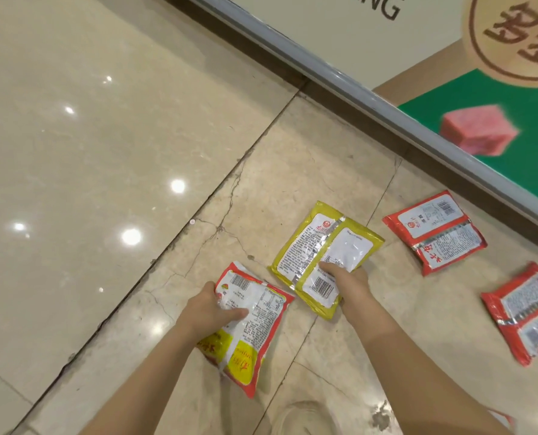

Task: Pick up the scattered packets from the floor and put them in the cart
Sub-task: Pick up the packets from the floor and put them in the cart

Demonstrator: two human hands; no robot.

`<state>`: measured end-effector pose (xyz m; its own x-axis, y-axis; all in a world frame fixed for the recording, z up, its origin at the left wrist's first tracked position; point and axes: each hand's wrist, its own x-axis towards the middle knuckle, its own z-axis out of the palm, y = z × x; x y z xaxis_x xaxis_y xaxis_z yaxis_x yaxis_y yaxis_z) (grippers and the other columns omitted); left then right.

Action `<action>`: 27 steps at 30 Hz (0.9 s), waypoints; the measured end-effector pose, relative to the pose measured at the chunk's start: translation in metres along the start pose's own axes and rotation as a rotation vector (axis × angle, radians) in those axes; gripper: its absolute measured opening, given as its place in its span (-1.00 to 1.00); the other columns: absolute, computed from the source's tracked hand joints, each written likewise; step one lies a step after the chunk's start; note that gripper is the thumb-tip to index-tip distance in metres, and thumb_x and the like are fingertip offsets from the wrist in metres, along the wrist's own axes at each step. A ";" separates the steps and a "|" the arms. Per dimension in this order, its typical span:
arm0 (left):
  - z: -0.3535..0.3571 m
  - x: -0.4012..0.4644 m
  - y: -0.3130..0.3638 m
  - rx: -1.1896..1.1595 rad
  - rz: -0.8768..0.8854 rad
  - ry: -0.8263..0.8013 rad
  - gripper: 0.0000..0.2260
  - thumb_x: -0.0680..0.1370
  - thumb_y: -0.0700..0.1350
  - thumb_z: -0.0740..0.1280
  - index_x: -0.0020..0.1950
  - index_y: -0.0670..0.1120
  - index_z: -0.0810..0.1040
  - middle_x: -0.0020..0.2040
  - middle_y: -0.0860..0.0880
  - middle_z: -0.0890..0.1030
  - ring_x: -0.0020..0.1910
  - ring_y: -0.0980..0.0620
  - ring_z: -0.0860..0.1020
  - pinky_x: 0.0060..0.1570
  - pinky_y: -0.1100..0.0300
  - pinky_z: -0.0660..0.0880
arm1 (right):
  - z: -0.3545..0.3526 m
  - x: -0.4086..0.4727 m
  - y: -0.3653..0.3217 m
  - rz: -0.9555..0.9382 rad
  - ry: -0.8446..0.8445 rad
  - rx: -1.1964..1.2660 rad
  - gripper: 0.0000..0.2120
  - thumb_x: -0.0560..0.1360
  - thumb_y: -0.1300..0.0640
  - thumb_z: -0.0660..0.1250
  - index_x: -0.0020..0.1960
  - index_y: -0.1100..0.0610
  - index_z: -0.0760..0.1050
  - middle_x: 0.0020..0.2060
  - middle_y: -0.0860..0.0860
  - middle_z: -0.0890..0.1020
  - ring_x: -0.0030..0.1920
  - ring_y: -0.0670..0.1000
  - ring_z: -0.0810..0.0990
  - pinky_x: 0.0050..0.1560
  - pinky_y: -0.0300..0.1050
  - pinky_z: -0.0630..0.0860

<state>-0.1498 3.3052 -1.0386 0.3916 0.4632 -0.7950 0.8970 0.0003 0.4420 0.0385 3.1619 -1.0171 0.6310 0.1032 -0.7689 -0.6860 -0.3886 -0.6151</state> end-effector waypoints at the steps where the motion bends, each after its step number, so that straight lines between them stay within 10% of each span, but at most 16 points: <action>1: -0.002 -0.004 0.001 -0.070 0.006 0.009 -0.57 0.36 0.00 0.53 0.06 -0.03 0.37 0.00 0.00 0.52 -0.02 0.02 0.46 -0.08 0.21 0.34 | -0.001 -0.003 -0.002 -0.040 0.026 -0.030 -0.67 0.43 0.36 0.39 0.16 0.18 0.46 -0.08 0.08 0.62 -0.17 0.04 0.61 -0.36 -0.22 0.59; 6: -0.025 -0.046 0.031 -0.216 0.043 0.126 -0.61 0.37 -0.07 0.51 0.07 -0.02 0.40 -0.01 -0.01 0.56 0.09 -0.07 0.54 0.02 0.16 0.41 | -0.023 -0.055 -0.040 -0.242 0.185 -0.293 -0.54 0.38 0.26 0.45 0.24 0.19 0.42 0.14 0.13 0.58 0.16 0.17 0.55 0.20 0.06 0.49; 15: -0.125 -0.268 0.167 -0.478 0.269 -0.048 -0.85 0.44 -0.27 0.41 -0.10 -0.03 0.55 -0.15 0.03 0.68 -0.23 0.09 0.64 -0.16 0.16 0.56 | -0.110 -0.277 -0.170 -0.351 0.250 -0.295 -0.62 0.41 0.20 0.44 0.20 0.18 0.46 0.10 0.13 0.62 0.12 0.18 0.59 0.17 0.10 0.50; 27: -0.190 -0.664 0.305 -0.561 0.512 -0.314 -0.76 0.44 -0.32 0.39 0.09 -0.22 0.56 -0.09 -0.16 0.70 -0.14 -0.13 0.67 -0.12 0.06 0.59 | -0.262 -0.683 -0.284 -0.546 0.361 0.055 -0.63 0.48 0.18 0.38 0.25 0.10 0.41 0.03 -0.01 0.55 0.00 0.03 0.52 0.04 -0.12 0.39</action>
<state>-0.1749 3.1661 -0.2973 0.8382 0.2567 -0.4811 0.3887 0.3377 0.8573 -0.1026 2.9615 -0.2712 0.9690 -0.0454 -0.2429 -0.2445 -0.3187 -0.9158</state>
